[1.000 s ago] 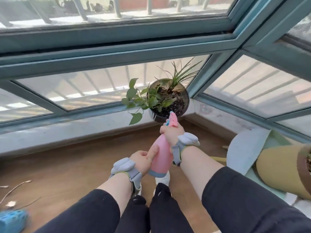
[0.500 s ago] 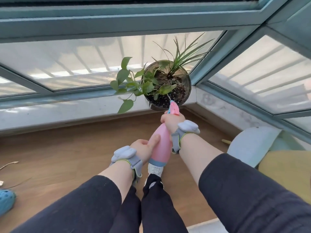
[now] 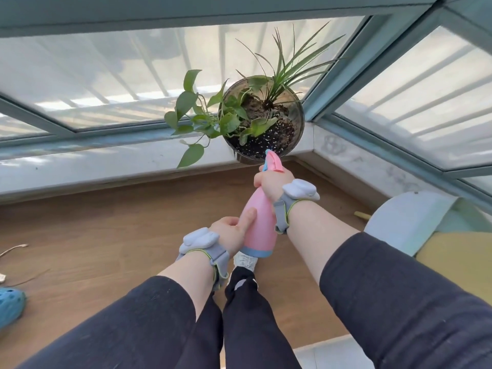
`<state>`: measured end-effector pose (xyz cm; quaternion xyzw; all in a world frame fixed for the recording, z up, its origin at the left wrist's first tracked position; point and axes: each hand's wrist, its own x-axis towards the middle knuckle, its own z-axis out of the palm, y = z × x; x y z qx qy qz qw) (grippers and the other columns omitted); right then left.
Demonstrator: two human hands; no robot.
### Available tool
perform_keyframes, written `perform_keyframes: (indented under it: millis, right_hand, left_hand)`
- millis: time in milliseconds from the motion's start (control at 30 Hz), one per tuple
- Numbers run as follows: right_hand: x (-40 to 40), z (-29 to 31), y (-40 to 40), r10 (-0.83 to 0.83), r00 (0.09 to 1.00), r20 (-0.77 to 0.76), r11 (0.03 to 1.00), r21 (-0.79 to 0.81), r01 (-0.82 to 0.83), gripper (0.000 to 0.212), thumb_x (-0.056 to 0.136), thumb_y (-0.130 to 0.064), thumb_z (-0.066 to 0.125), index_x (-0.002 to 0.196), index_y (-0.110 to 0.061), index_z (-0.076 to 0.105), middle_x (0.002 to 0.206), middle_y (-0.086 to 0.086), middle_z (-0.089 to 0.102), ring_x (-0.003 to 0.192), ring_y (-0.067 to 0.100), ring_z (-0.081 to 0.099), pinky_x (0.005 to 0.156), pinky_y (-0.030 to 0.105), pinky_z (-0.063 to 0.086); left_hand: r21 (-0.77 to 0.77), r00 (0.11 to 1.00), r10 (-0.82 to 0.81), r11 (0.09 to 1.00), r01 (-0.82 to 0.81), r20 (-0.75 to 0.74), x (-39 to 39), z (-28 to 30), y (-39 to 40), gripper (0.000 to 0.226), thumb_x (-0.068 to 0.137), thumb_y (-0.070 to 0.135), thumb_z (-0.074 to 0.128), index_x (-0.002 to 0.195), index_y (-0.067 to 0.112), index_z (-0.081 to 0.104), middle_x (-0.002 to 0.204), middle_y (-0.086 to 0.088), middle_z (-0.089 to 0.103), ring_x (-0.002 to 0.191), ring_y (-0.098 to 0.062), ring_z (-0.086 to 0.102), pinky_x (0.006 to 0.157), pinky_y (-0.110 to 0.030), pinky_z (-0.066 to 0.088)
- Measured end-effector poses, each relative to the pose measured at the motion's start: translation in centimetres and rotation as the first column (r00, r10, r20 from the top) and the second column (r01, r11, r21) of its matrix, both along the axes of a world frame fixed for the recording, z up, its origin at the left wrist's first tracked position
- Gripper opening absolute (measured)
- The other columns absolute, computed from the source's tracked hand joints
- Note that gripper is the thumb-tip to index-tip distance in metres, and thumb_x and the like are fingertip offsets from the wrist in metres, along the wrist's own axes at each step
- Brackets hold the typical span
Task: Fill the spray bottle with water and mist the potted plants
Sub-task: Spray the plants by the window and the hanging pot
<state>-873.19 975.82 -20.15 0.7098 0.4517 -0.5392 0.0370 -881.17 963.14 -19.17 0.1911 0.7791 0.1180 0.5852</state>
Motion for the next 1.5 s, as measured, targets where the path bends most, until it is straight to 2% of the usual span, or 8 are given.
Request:
perform_keyframes:
  millis: [300, 467, 633, 733, 867, 1000, 1133, 1500]
  right_hand:
    - [-1.2, -0.4, 0.6, 0.143, 0.990, -0.012, 0.990, 0.011, -0.143, 0.040, 0.065, -0.014, 0.061, 0.102, -0.029, 0.060, 0.079, -0.007, 0.057, 0.066, 0.017, 0.054, 0.066, 0.027, 0.044]
    - [-2.5, 0.0, 0.7, 0.184, 0.982, 0.034, 0.983, 0.011, -0.184, 0.023, 0.059, -0.021, 0.057, 0.076, -0.034, 0.048, 0.077, -0.004, 0.056, 0.065, 0.022, 0.052, 0.066, 0.031, 0.044]
    - [-3.5, 0.2, 1.4, 0.146, 0.989, 0.023, 0.989, 0.027, -0.147, 0.039, 0.054, -0.021, 0.057, 0.093, -0.026, 0.059, 0.082, 0.000, 0.059, 0.066, 0.023, 0.056, 0.068, 0.031, 0.047]
    - [-4.1, 0.7, 1.9, 0.192, 0.981, 0.037, 0.981, 0.029, -0.193, 0.023, 0.067, -0.015, 0.057, 0.074, -0.031, 0.043, 0.080, 0.001, 0.052, 0.068, 0.026, 0.050, 0.064, 0.030, 0.041]
    - [-4.2, 0.9, 2.3, 0.205, 0.978, 0.030, 0.978, 0.034, -0.206, 0.033, 0.071, -0.014, 0.056, 0.085, -0.039, 0.040, 0.080, 0.000, 0.051, 0.071, 0.026, 0.049, 0.068, 0.032, 0.040]
    - [-4.4, 1.5, 3.0, 0.209, 0.976, 0.067, 0.977, 0.032, -0.212, 0.032, 0.071, -0.015, 0.056, 0.066, -0.036, 0.032, 0.070, -0.002, 0.045, 0.070, 0.025, 0.045, 0.067, 0.033, 0.037]
    - [-4.3, 1.8, 3.8, 0.132, 0.988, 0.079, 0.990, 0.044, -0.135, 0.016, 0.063, -0.016, 0.059, 0.076, -0.025, 0.056, 0.078, -0.001, 0.058, 0.066, 0.023, 0.052, 0.068, 0.031, 0.044]
    - [-4.0, 3.0, 6.0, 0.169, 0.976, 0.135, 0.981, 0.076, -0.180, 0.007, 0.073, -0.017, 0.059, 0.075, -0.018, 0.053, 0.075, 0.003, 0.051, 0.065, 0.024, 0.047, 0.064, 0.031, 0.039]
  left_hand:
    - [-0.011, 1.000, 0.029, 1.000, -0.029, -0.001, 0.1, -0.3, -0.1, 0.067, 0.087, 0.067, 0.040, 0.126, 0.017, 0.060, 0.124, -0.004, 0.062, 0.099, -0.019, 0.052, 0.084, -0.024, 0.033]
    - [0.003, 0.998, 0.063, 0.998, -0.063, -0.009, -0.6, 0.1, 0.0, 0.064, 0.088, 0.064, 0.041, 0.125, 0.016, 0.060, 0.123, -0.005, 0.062, 0.093, -0.016, 0.047, 0.082, -0.024, 0.033]
    - [0.022, 0.997, 0.074, 0.997, -0.074, -0.007, -1.5, 0.3, 0.7, 0.062, 0.089, 0.062, 0.042, 0.125, 0.015, 0.061, 0.125, -0.005, 0.062, 0.093, -0.015, 0.047, 0.081, -0.024, 0.033]
    - [0.033, 0.997, 0.077, 0.996, -0.077, -0.009, -1.7, 0.5, 1.2, 0.061, 0.090, 0.062, 0.042, 0.125, 0.015, 0.061, 0.125, -0.005, 0.062, 0.093, -0.015, 0.047, 0.080, -0.023, 0.032]
    - [0.031, 0.998, 0.063, 0.998, -0.062, -0.018, -2.1, 0.6, 1.7, 0.063, 0.090, 0.062, 0.040, 0.126, 0.015, 0.060, 0.126, -0.006, 0.062, 0.095, -0.016, 0.049, 0.080, -0.023, 0.032]
    - [0.037, 0.997, 0.071, 0.997, -0.071, -0.017, -2.2, 0.7, 2.3, 0.064, 0.088, 0.064, 0.041, 0.126, 0.016, 0.060, 0.125, -0.004, 0.062, 0.093, -0.015, 0.048, 0.079, -0.023, 0.032]
    - [0.045, 0.997, 0.071, 0.997, -0.070, -0.028, -2.3, 0.6, 3.1, 0.065, 0.087, 0.066, 0.042, 0.125, 0.017, 0.061, 0.125, -0.005, 0.063, 0.110, -0.023, 0.056, 0.084, -0.024, 0.034]
    - [0.092, 0.997, 0.069, 0.994, -0.065, -0.033, -2.3, 0.9, 5.5, 0.062, 0.087, 0.064, 0.045, 0.124, 0.018, 0.061, 0.124, -0.005, 0.064, 0.112, -0.023, 0.057, 0.085, -0.024, 0.035]
